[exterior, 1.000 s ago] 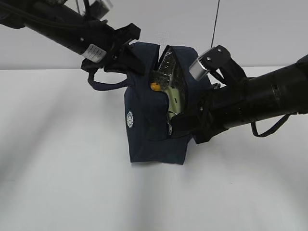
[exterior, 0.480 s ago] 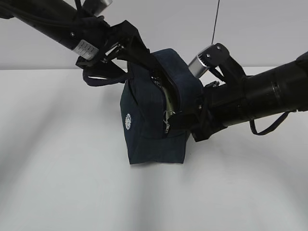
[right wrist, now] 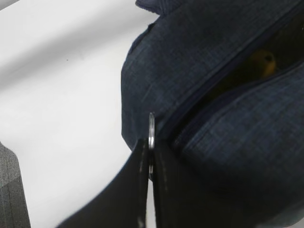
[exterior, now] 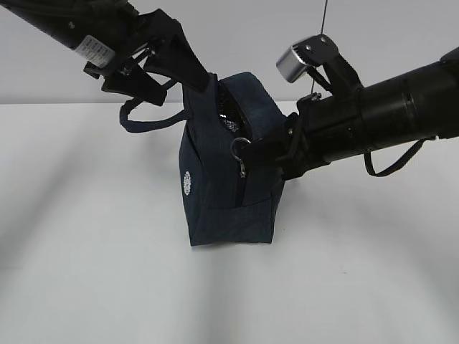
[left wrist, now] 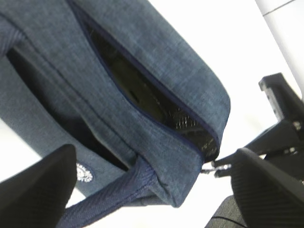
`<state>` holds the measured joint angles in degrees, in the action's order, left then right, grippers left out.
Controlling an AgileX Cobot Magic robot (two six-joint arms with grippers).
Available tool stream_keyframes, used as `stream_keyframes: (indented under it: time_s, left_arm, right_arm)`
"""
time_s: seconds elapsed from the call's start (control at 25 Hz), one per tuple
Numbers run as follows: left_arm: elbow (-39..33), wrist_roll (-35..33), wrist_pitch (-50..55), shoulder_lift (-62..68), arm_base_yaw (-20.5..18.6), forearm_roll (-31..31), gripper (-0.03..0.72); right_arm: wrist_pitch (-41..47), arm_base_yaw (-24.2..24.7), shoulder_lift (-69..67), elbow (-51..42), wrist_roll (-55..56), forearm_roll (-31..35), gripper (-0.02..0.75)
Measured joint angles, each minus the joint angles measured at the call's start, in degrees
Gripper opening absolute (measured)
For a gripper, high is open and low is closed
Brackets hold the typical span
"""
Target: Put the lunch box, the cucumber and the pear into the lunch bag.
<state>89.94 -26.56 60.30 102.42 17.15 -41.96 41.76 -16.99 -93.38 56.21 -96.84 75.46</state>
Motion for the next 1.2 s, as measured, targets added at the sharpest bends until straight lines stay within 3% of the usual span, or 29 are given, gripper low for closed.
stream_keyframes:
  time_s: [0.64,1.0,1.2]
  left_arm:
    - [0.0,-0.02,2.9,0.0,0.0,2.57,0.616]
    - [0.0,0.51,4.1,0.0,0.0,2.75,0.61]
    - [0.0,6.82,4.51,0.0,0.0,2.52,0.6]
  right_arm:
    - [0.18,0.0,0.0,6.34,1.74,-0.09,-0.016]
    - [-5.47,0.0,-0.23,6.92,1.74,8.84,-0.016]
    - [-5.6,0.0,-1.56,6.92,1.74,11.1,-0.016]
